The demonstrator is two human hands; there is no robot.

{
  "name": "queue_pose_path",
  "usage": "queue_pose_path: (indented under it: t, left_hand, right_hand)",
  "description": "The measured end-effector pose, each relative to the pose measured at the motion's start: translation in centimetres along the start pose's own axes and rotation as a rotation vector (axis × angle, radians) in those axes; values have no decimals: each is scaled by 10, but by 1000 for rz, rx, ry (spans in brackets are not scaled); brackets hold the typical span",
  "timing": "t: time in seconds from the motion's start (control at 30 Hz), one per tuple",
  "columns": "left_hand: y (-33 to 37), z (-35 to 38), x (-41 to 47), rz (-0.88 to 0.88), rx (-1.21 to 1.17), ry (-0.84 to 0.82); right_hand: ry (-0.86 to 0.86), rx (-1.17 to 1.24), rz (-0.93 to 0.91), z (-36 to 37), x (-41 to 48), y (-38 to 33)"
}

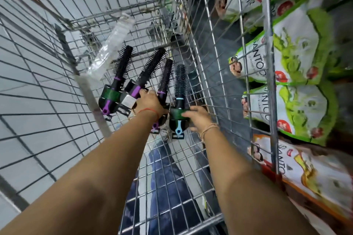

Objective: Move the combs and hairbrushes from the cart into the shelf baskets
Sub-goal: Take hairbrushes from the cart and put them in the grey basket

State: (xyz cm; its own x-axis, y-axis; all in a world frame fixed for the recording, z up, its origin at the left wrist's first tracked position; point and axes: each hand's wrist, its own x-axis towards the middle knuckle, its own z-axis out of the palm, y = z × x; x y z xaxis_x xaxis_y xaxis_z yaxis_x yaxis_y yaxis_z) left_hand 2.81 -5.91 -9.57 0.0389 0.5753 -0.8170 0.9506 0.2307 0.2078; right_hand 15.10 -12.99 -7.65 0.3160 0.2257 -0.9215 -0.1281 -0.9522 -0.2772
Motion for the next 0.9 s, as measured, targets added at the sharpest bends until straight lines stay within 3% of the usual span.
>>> queue_pose_path:
  t: [0.1, 0.3, 0.43, 0.53, 0.7, 0.9]
  left_hand:
    - [-5, -4, 10, -87, -391, -120]
    - [-39, -35, 8, -92, -1210, -608]
    - [-48, -45, 7, -191, -1536, -720]
    - [-47, -42, 9, -224, -1614, -757]
    - [-49, -46, 7, -44, -1544, -864]
    - [-55, -53, 12, 84, -1530, -519]
  right_hand:
    - [77, -108, -64, 8, 7, 0]
    - [93, -225, -72, 3, 8, -3]
    - [74, -205, -73, 4, 8, -4]
    - [57, -212, -52, 6, 7, -4]
    - [41, -195, -46, 5, 0, -10]
    - [-52, -68, -63, -4, -7, -14]
